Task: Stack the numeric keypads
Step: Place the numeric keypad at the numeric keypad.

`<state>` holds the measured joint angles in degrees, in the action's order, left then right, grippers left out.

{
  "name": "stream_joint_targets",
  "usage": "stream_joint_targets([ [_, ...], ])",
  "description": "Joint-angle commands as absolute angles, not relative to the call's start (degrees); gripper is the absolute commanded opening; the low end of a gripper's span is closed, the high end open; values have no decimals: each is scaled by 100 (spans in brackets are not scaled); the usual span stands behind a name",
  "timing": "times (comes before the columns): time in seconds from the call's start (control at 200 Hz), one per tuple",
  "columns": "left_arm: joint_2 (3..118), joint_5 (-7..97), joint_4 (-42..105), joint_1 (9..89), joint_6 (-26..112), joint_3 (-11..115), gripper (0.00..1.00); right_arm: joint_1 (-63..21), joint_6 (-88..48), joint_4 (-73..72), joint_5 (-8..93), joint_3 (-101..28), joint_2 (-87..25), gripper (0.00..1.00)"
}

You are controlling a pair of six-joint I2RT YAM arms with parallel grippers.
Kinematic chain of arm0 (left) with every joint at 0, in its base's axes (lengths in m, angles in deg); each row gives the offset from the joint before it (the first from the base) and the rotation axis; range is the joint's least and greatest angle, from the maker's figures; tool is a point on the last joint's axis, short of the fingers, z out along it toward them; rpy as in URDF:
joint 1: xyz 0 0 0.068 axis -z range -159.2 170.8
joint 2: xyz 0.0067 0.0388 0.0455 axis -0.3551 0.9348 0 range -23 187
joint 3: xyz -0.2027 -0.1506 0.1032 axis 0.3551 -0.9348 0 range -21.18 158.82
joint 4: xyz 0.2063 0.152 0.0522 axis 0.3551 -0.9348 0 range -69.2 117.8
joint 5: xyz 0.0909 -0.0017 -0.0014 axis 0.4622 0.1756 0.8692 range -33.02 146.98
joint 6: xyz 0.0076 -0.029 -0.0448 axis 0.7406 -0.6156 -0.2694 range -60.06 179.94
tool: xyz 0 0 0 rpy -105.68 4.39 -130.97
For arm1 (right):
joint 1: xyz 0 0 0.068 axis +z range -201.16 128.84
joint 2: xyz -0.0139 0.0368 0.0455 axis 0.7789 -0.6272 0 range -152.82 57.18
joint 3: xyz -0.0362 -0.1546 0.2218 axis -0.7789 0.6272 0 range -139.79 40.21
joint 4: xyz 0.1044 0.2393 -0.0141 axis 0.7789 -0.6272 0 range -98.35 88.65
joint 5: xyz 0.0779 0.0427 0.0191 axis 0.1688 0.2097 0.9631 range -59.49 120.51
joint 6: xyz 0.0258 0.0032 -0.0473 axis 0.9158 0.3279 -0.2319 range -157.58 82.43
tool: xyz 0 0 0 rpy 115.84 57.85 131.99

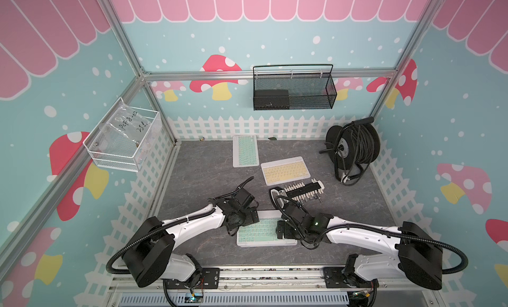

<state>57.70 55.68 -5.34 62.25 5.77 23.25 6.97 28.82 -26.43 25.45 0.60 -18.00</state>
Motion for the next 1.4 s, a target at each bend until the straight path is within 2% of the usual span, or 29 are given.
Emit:
stream_joint_targets([
  [0.0,5847,5642,-472,6268,457,2570,100,682,2808,-2620,2517,-95,-1888,99],
  [0.52,5804,5857,-769,6329,317,2682,100,659,2772,-2598,2441,-98,-1876,100],
  [1.011,5328,5959,-933,6325,246,2383,100,242,2494,-2666,2431,58,-1543,100],
  [1.201,4740,6017,-967,6186,415,2450,100,-150,2081,-2666,2359,-169,-1459,100],
  [1.391,4297,5601,-942,5449,1015,2681,100,-996,1222,-2590,2368,-889,-1821,100],
])
